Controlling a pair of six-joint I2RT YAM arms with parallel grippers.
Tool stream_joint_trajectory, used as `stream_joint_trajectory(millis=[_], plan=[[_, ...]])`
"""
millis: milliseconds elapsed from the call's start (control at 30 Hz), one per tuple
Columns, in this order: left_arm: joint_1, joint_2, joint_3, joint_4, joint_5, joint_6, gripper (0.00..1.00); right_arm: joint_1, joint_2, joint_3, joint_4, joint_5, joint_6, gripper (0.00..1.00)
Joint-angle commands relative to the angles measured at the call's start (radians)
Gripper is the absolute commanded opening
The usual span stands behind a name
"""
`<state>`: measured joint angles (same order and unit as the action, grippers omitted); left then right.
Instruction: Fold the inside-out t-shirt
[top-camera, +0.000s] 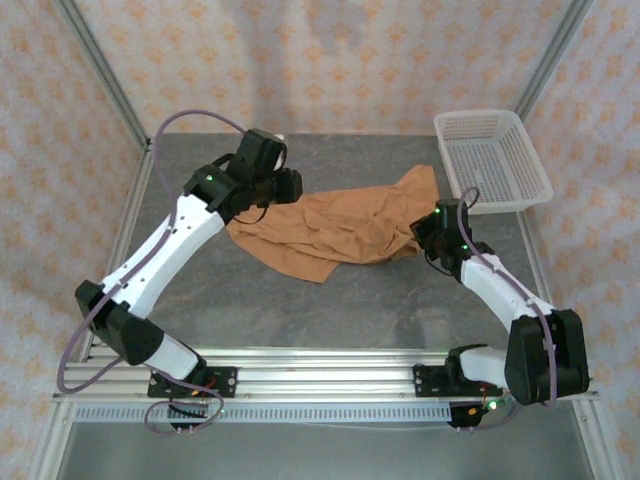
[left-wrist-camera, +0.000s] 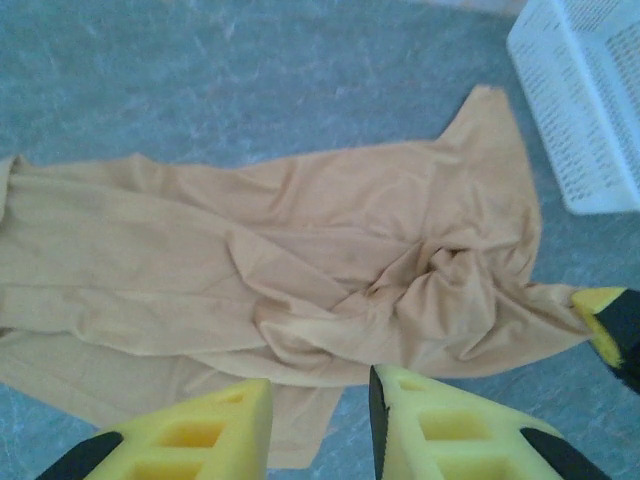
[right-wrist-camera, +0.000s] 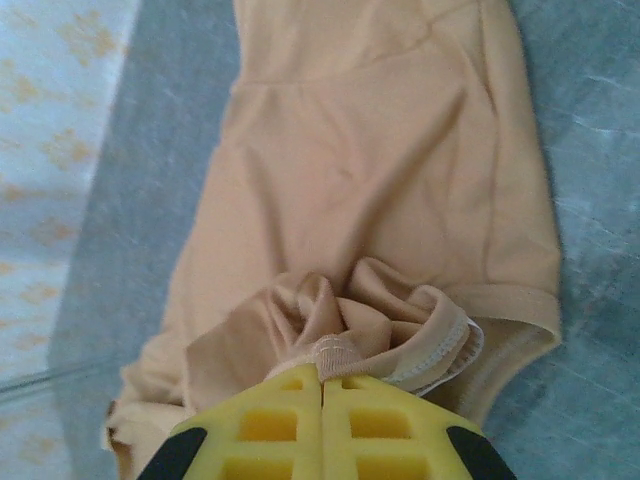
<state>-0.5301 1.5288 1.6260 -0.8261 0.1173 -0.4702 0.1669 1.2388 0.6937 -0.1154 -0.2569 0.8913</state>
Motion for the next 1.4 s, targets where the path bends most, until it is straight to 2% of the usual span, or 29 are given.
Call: stream_joint_trajectory(millis=[0, 67, 100, 133, 233, 333, 500, 767, 833, 967, 1067, 1233, 1367], plan=[[-0.028, 0.086, -0.08, 0.064, 0.09, -0.019, 0.35, -0.003, 0.002, -0.006, -0.107, 0.051, -0.094, 0.16], [-0.047, 0.13, -0.089, 0.106, 0.135, -0.03, 0.37, -0.003, -0.016, -0.003, -0.17, 0.096, -0.127, 0.48], [-0.054, 0.154, -0.084, 0.116, 0.147, -0.034, 0.37, -0.003, -0.036, 0.006, -0.217, 0.132, -0.146, 0.56], [-0.058, 0.171, -0.078, 0.124, 0.156, -0.035, 0.38, -0.003, -0.051, 0.012, -0.248, 0.159, -0.165, 0.59], [-0.059, 0.208, -0.061, 0.135, 0.174, -0.039, 0.38, 0.001, -0.139, 0.037, -0.32, 0.201, -0.204, 0.6], [-0.056, 0.218, -0.06, 0.143, 0.173, -0.044, 0.38, 0.029, -0.15, 0.058, -0.296, 0.144, -0.208, 0.6], [-0.051, 0.215, -0.085, 0.161, 0.183, -0.059, 0.37, 0.127, 0.071, 0.178, -0.24, 0.007, -0.174, 0.59], [-0.042, 0.201, -0.123, 0.178, 0.19, -0.058, 0.37, 0.171, 0.355, 0.361, -0.227, -0.017, -0.174, 0.63], [-0.043, 0.207, -0.124, 0.189, 0.202, -0.091, 0.37, 0.17, 0.412, 0.394, -0.237, -0.011, -0.18, 0.59], [-0.044, 0.23, -0.123, 0.221, 0.232, -0.111, 0.36, 0.171, 0.395, 0.37, -0.235, -0.027, -0.184, 0.03], [-0.052, 0.257, -0.132, 0.296, 0.289, -0.151, 0.33, 0.171, 0.283, 0.271, -0.223, -0.026, -0.199, 0.0], [-0.103, 0.353, -0.128, 0.462, 0.43, -0.225, 0.32, 0.17, 0.106, 0.014, -0.043, -0.066, -0.212, 0.0], [-0.146, 0.449, -0.101, 0.492, 0.469, -0.242, 0.32, 0.169, 0.078, -0.13, 0.091, -0.107, -0.178, 0.0]])
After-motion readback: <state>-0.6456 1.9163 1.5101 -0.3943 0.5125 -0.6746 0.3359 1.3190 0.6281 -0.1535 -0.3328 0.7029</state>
